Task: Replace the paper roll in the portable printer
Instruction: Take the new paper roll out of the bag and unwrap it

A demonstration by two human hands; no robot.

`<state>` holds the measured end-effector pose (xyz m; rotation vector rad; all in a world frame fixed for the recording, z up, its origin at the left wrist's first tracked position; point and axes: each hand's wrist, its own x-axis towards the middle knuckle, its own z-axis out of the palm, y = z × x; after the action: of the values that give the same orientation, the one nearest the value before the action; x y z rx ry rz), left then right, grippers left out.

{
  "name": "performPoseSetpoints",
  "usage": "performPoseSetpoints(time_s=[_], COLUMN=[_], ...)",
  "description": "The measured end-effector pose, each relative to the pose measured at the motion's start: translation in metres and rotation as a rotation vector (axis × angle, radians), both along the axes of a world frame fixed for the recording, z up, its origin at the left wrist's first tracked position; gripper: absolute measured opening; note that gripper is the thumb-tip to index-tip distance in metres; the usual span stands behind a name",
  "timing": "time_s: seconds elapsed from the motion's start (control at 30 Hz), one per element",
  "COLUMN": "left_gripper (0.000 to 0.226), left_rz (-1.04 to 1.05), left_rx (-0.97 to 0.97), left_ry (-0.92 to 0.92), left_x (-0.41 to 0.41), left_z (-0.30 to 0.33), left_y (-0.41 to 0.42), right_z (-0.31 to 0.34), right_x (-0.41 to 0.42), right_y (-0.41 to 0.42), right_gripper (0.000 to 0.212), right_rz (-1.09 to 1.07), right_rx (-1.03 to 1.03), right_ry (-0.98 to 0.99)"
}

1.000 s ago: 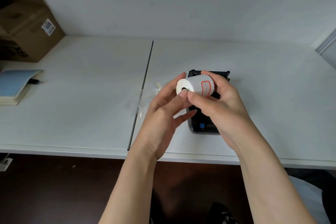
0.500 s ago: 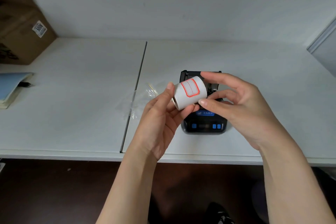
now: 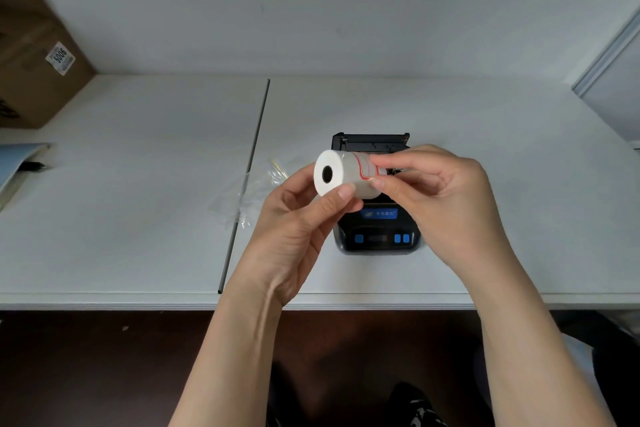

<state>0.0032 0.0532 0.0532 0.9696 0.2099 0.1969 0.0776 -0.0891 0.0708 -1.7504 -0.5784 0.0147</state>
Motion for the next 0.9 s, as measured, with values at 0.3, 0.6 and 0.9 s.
performPoseSetpoints(time_s=[0.3, 0.6, 0.9], left_gripper=[0.048, 0.049, 0.053], left_rz=[0.056, 0.065, 0.069], left_rx=[-0.001, -0.033, -0.033], left_ry=[0.058, 0.080, 0.046], left_x=[-0.001, -0.002, -0.002], left_z=[0.002, 0.002, 0.000], left_y=[-0.001, 0.001, 0.004], right_z=[-0.004, -0.006, -0.004], right_x=[0.000, -0.001, -0.003], right_y=[0.007, 0.010, 0.008], right_gripper=[0.009, 0.008, 0.010], right_rz=[-0.045, 0.014, 0.087], right_rx=[-0.092, -0.104, -0.085], right_ry=[-0.258, -0.255, -0.150])
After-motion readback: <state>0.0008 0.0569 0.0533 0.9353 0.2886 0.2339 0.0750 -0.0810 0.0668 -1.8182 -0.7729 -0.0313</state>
